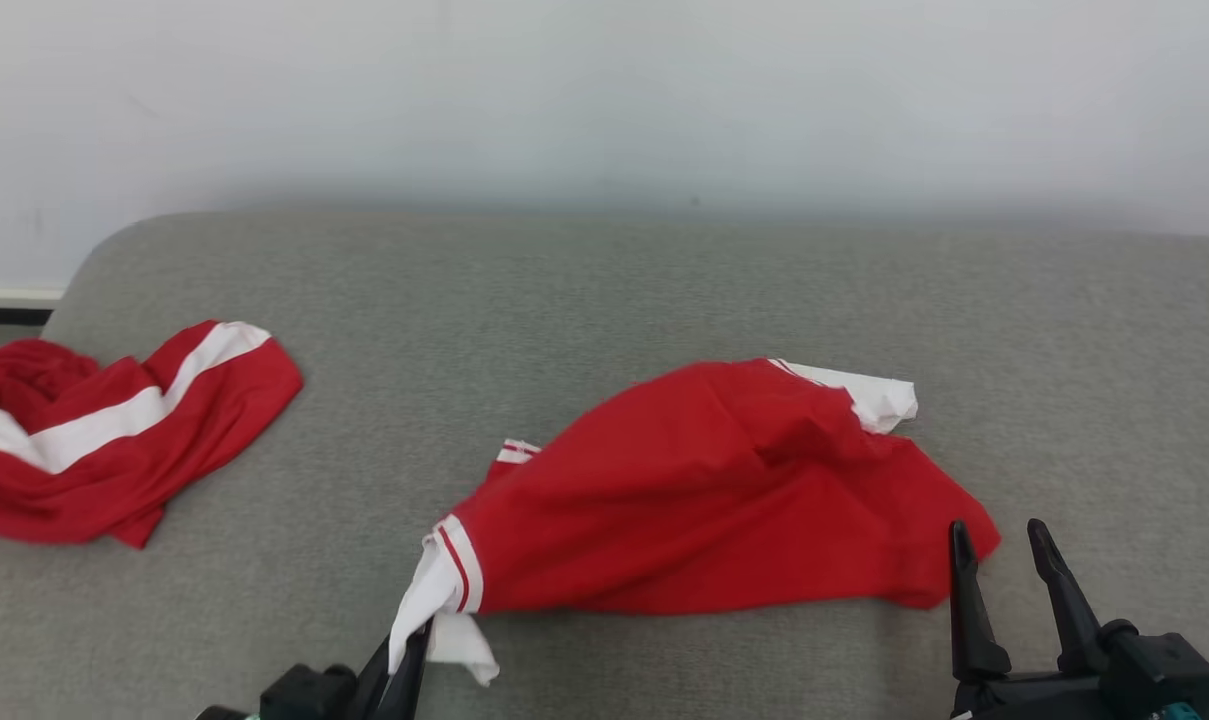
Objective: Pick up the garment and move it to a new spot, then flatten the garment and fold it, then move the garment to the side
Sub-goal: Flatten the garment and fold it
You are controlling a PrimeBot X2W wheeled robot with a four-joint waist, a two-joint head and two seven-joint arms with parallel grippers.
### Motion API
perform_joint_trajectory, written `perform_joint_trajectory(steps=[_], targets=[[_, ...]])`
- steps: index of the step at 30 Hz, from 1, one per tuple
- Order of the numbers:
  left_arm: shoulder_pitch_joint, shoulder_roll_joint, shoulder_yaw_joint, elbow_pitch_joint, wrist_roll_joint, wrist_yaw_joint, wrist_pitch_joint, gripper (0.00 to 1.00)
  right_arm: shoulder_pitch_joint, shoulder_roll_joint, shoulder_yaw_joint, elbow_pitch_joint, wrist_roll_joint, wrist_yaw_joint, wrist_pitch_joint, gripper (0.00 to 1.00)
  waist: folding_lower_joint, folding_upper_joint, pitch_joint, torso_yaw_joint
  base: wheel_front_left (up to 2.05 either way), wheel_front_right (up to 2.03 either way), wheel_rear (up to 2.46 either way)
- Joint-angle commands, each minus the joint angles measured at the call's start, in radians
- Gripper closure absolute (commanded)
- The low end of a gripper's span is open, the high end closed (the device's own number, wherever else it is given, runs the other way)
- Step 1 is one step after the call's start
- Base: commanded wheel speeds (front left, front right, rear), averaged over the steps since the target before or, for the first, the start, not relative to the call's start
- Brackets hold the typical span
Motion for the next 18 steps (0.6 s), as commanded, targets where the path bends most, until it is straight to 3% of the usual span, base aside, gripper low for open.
perform_joint_trajectory(steps=[1,5,11,12,13,18], targets=[[0.019,0.008,0.0,-0.015,0.008,0.008,0.006,1.0,0.002,0.0,-0.003,-0.002,0.003,-0.002,-0.001,0.0,0.0001,-0.0001,0.003,0.035,0.0,0.0,0.0],[0.083,0.014,-0.009,-0.094,0.001,0.033,0.042,1.0,-0.005,0.0,-0.003,-0.002,0.001,-0.002,-0.001,0.0,0.0001,-0.0001,0.019,0.053,0.0,0.0,0.0],[0.153,-0.02,-0.044,-0.113,-0.04,0.029,0.076,1.0,-0.018,0.0,-0.001,0.001,-0.006,-0.002,-0.001,0.0,0.0001,-0.0001,0.035,0.054,0.0,0.0,0.0],[0.154,-0.021,-0.048,-0.109,-0.033,0.034,0.071,0.73,-0.018,0.0,-0.001,0.003,-0.006,-0.002,-0.001,0.0,0.0001,-0.0001,0.036,0.052,0.0,0.0,0.0],[0.148,-0.036,-0.049,-0.109,-0.035,0.04,0.056,0.0,-0.022,0.0,-0.001,0.006,-0.008,-0.002,-0.001,0.0,0.0001,-0.0001,0.035,0.049,0.0,0.0,0.0],[0.12,-0.046,-0.02,-0.155,-0.063,0.02,-0.011,0.0,-0.024,0.0,0.0,0.009,-0.008,-0.002,-0.001,0.0,0.0001,-0.0001,0.025,0.031,0.0,0.0,0.0]])
